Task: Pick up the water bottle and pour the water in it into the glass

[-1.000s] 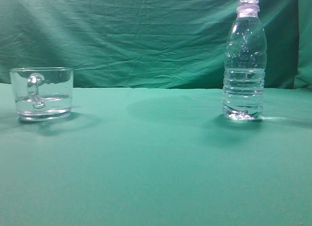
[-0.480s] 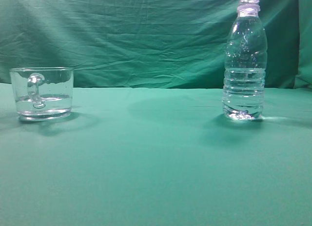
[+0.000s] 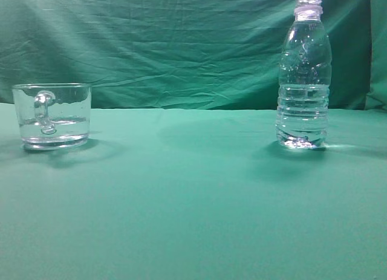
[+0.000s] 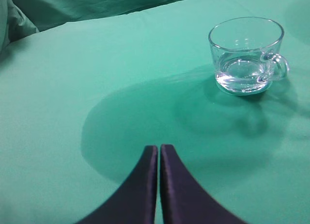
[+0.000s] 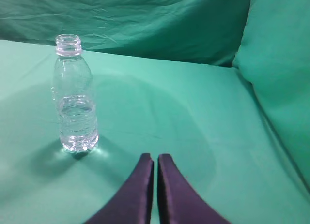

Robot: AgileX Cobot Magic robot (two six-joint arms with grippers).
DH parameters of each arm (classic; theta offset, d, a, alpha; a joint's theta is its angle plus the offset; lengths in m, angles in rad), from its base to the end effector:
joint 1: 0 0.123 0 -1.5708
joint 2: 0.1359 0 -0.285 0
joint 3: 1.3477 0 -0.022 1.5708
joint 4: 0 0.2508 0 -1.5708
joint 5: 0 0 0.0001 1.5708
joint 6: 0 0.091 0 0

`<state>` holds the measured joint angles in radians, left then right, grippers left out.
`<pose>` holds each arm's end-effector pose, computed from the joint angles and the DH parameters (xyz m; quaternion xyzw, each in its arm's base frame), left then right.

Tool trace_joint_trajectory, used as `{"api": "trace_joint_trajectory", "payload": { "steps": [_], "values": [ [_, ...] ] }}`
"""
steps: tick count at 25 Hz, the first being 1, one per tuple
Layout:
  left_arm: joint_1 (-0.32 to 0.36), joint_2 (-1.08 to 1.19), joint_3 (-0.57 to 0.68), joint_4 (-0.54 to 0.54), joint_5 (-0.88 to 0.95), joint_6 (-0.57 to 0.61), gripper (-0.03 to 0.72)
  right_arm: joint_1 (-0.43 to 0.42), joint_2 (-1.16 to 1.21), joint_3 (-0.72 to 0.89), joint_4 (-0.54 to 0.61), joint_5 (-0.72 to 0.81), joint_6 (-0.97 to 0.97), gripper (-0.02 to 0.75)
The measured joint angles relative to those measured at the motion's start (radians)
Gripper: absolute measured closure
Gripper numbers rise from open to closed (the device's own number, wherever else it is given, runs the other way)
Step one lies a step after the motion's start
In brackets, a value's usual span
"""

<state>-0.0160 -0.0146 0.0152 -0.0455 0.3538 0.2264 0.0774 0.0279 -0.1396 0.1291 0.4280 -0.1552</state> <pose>0.0528 -0.0023 0.1770 0.0840 0.7904 0.0446 0.6051 0.0483 0.0086 0.2201 -0.0616 0.7798 0.0333 0.6221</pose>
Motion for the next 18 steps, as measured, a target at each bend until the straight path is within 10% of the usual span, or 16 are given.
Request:
{"api": "trace_joint_trajectory", "payload": {
  "steps": [6,18],
  "values": [
    [0.000,0.000,0.000,0.000,0.000,0.000,0.688,0.025,-0.038,0.071,-0.243,0.053,0.372,0.738],
    [0.000,0.000,0.000,0.000,0.000,0.000,0.688,0.103,-0.038,0.162,-0.262,-0.041,0.313,0.738]
  ]
}}
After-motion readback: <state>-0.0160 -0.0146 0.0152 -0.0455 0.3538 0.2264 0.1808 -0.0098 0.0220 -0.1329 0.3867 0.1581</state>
